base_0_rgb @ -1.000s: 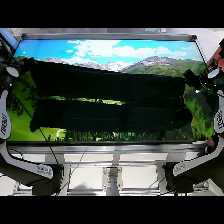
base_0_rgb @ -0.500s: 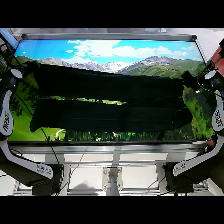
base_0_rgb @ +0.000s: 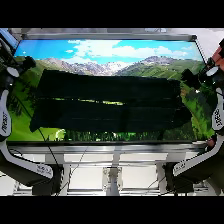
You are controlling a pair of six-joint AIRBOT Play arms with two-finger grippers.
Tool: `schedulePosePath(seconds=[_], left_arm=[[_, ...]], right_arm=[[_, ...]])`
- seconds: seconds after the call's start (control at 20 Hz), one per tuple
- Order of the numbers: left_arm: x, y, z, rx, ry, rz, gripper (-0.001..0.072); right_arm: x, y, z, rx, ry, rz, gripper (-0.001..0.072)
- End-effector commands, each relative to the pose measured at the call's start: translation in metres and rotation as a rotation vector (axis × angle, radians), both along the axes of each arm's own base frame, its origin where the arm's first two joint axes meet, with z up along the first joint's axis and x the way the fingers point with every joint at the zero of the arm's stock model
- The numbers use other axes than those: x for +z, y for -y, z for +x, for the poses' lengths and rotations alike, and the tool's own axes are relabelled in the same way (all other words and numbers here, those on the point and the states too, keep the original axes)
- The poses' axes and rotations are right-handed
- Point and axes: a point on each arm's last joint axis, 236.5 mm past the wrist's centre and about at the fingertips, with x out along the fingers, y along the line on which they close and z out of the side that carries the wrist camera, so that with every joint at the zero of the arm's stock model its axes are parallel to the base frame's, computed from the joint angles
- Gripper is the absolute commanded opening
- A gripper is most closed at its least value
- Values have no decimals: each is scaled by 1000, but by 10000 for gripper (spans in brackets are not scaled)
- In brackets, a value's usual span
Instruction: Fold the clothes and pants, and hang the long-sleeved shirts on hangers.
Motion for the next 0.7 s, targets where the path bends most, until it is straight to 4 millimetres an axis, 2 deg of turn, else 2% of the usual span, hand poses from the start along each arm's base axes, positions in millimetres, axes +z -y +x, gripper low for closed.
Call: schedulePosePath(seconds=[0.0, 0.1, 0.2, 0.3, 0.35, 0.4, 0.45, 0.5, 0.55, 0.65], left_arm=[[13, -3, -25, -36, -99, -45, 578], [7, -15, -63, -47, -230, -88, 577], [-11, -31, -113, -48, -413, -114, 577], [-40, -42, -177, -96, -659, -135, 575], [-57, -40, -212, -142, -782, -173, 574], [-73, -37, -244, -175, -874, -238, 542], [-87, -32, -269, -203, -933, -313, 527], [-100, -23, -289, -236, -961, -397, 527], [-109, -12, -300, -277, -950, -475, 527], [-119, 11, -305, -361, -847, -618, 527]], right_arm=[[32, -10, -21, 104, -108, 3, 352], [51, -21, -43, 239, -187, -11, 352], [66, -34, -70, 358, -259, -6, 351], [80, -43, -94, 417, -300, -2, 350], [87, -48, -103, 445, -309, -4, 350], [93, -51, -111, 461, -308, -12, 350], [99, -54, -118, 465, -302, -17, 350], [104, -57, -125, 468, -296, -23, 350], [108, -60, -131, 471, -287, -30, 349], [110, -66, -147, 478, -292, -29, 349]])
